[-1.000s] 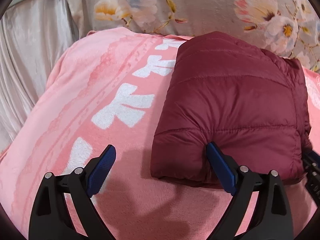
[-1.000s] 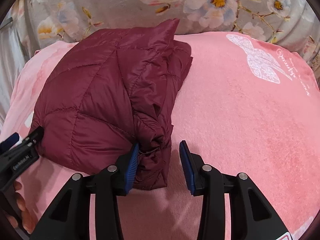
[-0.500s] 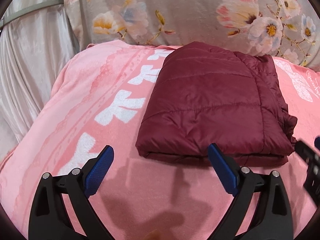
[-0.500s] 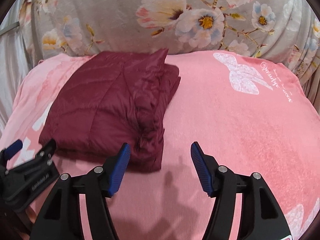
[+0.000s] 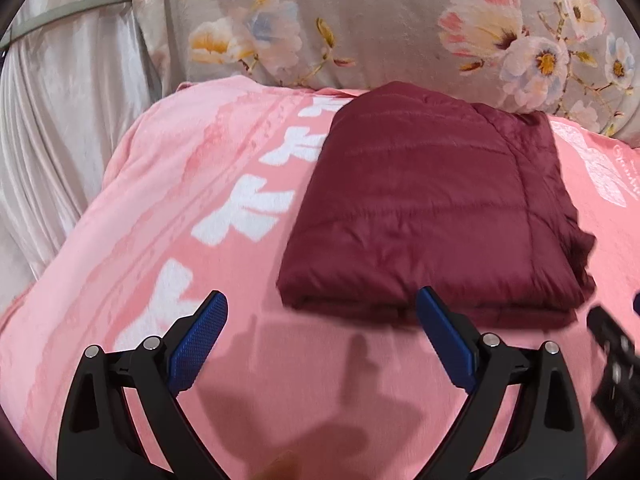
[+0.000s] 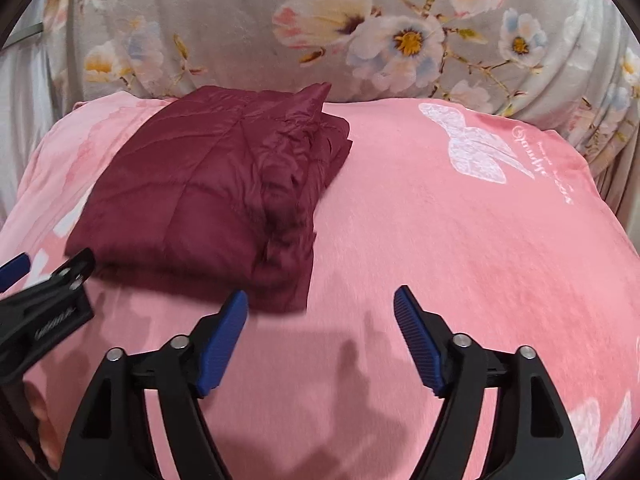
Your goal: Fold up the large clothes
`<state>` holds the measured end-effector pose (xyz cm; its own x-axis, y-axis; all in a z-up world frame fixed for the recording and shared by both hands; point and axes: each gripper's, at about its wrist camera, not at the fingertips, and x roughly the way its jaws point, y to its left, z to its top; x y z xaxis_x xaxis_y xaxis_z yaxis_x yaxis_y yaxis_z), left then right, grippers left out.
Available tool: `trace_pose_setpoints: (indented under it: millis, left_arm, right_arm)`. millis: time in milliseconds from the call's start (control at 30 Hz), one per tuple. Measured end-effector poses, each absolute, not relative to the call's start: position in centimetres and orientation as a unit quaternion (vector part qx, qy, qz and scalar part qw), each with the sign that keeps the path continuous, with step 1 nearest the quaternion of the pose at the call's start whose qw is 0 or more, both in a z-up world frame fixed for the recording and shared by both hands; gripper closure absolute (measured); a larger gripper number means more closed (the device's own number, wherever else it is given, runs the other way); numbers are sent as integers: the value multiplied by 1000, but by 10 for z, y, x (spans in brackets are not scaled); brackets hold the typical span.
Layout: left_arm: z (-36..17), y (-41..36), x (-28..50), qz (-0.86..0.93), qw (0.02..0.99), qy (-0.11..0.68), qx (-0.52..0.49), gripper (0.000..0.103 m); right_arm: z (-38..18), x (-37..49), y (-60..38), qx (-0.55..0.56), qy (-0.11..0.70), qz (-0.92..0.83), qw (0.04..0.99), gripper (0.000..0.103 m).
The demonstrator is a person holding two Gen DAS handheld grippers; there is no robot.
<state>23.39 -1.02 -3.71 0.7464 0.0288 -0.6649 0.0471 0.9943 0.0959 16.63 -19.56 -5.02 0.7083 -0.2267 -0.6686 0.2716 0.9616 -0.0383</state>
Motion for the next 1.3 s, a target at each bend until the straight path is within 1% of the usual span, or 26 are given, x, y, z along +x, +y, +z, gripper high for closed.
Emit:
trace_pose_setpoints:
  millis: [133,267,300,367,567,800,1300]
  left_arm:
    - [-47,-6,199,-16,930,365,51,10]
    - [-57,-8,165,-26,925,375,49,10]
    - [-58,-9,159,-28,924,378,50,10]
    - [-60,-11,144,-34,923,379,53,10]
    - [-59,-15,114,-29,934,352,62,9]
    - [-55,-13,101,-20,941,333,57,8]
    - [-53,-19,96,-17,945,319,66,8]
  right_arm:
    - [-63,116,-186,21,358,-142,923,26]
    - [-66,87,-187,39,353,-140,924,26]
    - [-65,79,-186,41,345,-141,927,24]
    - [-66,72,-185,40,340,-139,929,22]
    - [-75,57,-166,11,349,-131,928,21]
    - [-77,53,-167,14,344,-138,929,20]
    - [-78,51,-175,30,341,-131,930,20]
